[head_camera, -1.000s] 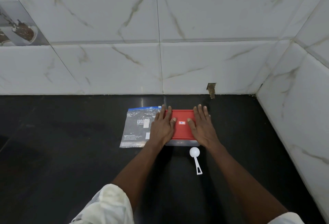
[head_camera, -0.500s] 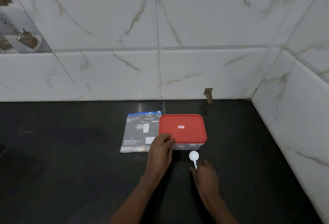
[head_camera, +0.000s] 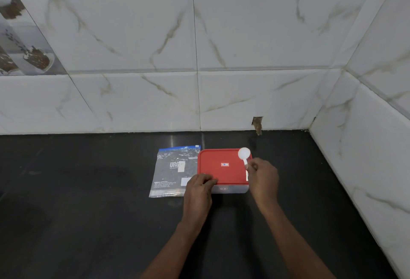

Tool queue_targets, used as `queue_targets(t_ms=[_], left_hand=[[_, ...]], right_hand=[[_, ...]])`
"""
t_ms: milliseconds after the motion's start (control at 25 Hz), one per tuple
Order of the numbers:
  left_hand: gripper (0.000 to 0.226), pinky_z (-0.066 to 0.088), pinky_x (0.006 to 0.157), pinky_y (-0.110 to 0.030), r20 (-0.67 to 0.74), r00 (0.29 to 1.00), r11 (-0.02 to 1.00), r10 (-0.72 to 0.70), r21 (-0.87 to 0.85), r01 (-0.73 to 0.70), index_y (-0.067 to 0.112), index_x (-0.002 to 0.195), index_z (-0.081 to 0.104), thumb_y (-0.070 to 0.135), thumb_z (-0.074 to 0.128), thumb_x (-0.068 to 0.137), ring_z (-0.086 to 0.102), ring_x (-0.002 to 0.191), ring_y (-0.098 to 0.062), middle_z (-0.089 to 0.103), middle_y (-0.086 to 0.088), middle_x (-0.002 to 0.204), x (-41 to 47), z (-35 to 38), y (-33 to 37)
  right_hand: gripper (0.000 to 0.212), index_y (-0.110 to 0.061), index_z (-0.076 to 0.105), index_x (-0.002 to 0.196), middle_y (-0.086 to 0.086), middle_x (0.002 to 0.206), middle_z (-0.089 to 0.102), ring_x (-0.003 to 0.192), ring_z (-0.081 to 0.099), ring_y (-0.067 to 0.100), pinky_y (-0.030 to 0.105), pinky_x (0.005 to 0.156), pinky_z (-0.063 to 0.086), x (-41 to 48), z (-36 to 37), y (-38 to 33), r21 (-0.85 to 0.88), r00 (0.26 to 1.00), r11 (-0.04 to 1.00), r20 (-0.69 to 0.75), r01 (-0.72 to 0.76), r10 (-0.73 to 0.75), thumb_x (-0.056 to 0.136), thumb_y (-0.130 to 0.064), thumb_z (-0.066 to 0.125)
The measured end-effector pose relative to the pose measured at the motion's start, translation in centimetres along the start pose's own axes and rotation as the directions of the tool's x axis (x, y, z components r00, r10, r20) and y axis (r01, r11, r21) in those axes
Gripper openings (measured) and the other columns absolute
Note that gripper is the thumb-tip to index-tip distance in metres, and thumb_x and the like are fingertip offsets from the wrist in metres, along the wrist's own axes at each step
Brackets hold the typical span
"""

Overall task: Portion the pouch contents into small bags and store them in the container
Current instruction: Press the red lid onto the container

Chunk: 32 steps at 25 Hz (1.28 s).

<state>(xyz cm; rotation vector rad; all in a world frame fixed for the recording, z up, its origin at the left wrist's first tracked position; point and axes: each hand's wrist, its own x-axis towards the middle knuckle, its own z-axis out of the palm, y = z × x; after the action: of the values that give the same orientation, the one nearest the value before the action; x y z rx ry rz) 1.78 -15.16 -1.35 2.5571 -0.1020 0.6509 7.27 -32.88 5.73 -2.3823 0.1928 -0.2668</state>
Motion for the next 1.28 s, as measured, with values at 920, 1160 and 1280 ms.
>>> queue_targets(t_ms=[920,1160,1280], left_hand=[[0.027,0.052,0.053,-0.026,0.057,0.994,0.995,-0.09,0.051,0.087,0.022,0.084,0.081,0.006,0.089,0.064,0.066,0.074,-0.017,0.07,0.009,0.079,3.4,-0.1,0.0],[0.019,0.054,0.064,-0.031,0.089,0.987,0.99,-0.131,0.061,0.125,0.021,0.095,0.081,0.011,0.08,0.079,0.065,0.086,-0.017,0.072,0.007,0.09,3.7,-0.2,0.1],[0.021,0.053,0.062,-0.03,0.076,0.99,0.992,-0.122,0.046,0.119,0.02,0.09,0.082,0.008,0.084,0.073,0.066,0.082,-0.018,0.072,0.007,0.086,3.8,-0.2,0.3]], right_hand=[[0.024,-0.005,0.064,0.112,0.012,0.096,0.06,0.088,0.059,0.025,0.034,0.069,0.047,3.2,3.6,0.4,-0.404,0.993,0.91,0.097,0.096,-0.062,0.098,-0.013,0.045],[0.025,-0.004,0.063,0.113,0.012,0.099,0.059,0.092,0.057,0.026,0.033,0.068,0.044,3.5,3.9,0.2,-0.433,0.992,0.894,0.103,0.114,-0.076,0.097,-0.009,0.044],[0.025,-0.003,0.063,0.112,0.012,0.098,0.059,0.091,0.057,0.026,0.032,0.066,0.039,3.5,4.0,0.1,-0.418,0.992,0.902,0.101,0.108,-0.072,0.097,-0.007,0.044]])
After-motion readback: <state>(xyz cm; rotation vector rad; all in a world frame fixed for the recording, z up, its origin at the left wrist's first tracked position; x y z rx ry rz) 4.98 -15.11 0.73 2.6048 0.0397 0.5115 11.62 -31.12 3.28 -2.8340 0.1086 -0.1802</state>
